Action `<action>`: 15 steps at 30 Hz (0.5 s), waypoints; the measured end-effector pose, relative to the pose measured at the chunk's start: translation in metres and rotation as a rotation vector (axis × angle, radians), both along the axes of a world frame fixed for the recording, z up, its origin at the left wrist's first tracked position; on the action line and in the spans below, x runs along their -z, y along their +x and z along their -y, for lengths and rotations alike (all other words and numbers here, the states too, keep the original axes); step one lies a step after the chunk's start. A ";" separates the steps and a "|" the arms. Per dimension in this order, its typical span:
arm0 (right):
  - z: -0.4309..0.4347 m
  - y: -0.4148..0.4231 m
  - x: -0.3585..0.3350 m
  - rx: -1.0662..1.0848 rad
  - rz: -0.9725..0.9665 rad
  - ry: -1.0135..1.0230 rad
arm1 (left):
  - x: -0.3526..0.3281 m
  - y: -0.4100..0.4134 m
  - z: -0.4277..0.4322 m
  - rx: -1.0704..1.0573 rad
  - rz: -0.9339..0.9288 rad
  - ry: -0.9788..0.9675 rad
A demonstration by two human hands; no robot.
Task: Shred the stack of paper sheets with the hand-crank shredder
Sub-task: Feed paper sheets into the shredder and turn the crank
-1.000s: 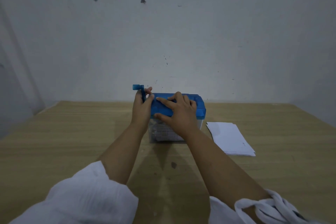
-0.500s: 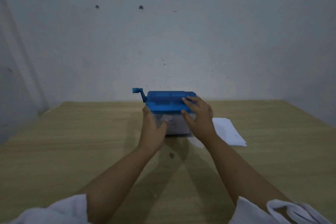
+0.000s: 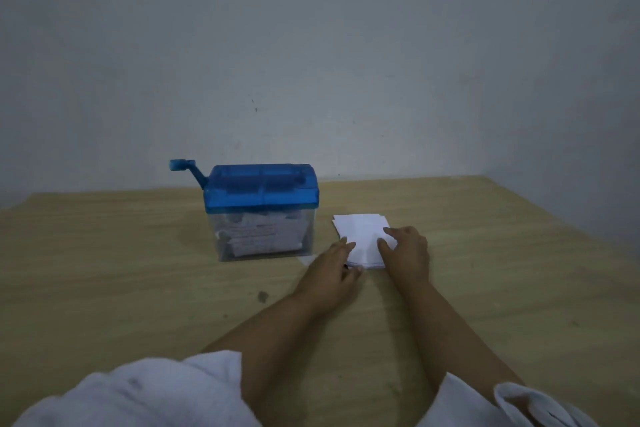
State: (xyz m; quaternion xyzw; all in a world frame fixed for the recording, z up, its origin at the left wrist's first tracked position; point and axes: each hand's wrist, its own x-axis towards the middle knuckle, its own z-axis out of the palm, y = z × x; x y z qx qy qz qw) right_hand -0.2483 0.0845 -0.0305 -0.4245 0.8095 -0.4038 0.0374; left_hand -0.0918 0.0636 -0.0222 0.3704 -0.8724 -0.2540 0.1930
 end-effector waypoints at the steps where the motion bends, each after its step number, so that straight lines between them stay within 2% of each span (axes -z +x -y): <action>1: 0.000 -0.002 0.003 0.035 -0.023 0.045 | 0.003 -0.006 0.003 -0.002 0.050 -0.029; 4: 0.003 -0.005 0.005 0.147 -0.139 0.245 | 0.009 -0.018 0.011 0.008 0.251 -0.103; 7: 0.008 -0.007 0.005 0.151 -0.150 0.336 | 0.012 -0.018 0.011 0.024 0.303 -0.122; 9: 0.010 -0.010 0.004 0.141 -0.090 0.291 | 0.012 -0.018 0.011 0.025 0.321 -0.125; 15: 0.007 -0.018 0.003 0.204 0.050 -0.014 | 0.012 -0.020 0.011 0.026 0.356 -0.143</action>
